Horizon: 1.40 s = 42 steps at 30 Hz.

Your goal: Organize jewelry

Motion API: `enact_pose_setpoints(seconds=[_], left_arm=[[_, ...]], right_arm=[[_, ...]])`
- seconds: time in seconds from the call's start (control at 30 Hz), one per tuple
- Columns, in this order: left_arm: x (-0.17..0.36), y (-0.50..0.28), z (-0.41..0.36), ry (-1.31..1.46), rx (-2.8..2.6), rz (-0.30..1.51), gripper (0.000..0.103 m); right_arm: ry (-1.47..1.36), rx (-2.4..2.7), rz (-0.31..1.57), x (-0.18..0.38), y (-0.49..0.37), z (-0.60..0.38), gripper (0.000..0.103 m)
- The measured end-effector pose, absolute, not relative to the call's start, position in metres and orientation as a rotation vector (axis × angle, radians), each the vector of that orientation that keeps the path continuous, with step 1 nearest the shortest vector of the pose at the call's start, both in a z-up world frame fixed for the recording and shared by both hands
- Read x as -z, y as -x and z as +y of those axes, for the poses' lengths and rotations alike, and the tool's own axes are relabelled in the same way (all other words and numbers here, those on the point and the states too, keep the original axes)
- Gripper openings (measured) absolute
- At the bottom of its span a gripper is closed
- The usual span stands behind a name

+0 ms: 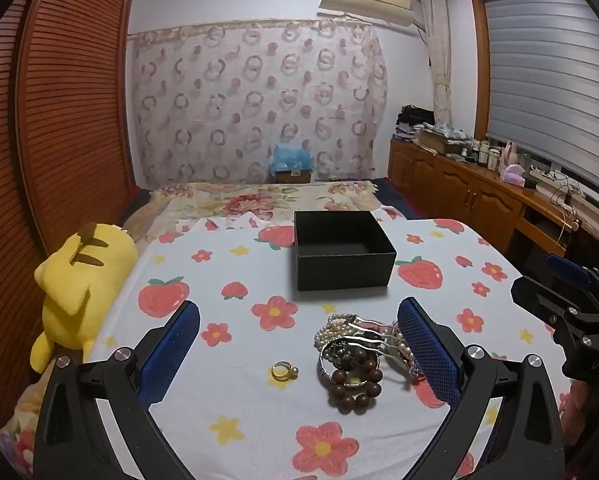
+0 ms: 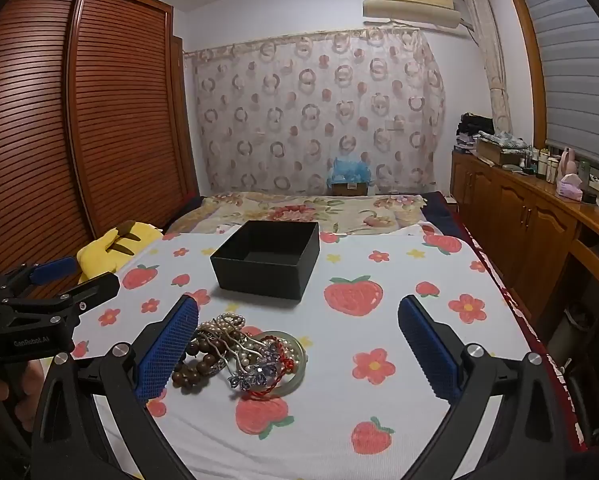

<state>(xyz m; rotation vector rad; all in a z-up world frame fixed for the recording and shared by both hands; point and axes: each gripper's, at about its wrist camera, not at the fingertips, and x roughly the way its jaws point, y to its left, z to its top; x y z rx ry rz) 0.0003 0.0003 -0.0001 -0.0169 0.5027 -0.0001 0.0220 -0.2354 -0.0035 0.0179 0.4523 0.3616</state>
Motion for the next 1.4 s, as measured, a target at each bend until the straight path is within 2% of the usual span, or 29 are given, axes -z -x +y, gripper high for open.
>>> enact_pose_setpoints(seconds=[1.4], left_arm=[[-0.006,0.007,-0.011,0.005,-0.002,0.486,0.096]], right_arm=[[-0.027,-0.366,0.453,0.003,-0.022,-0.237,0.101]])
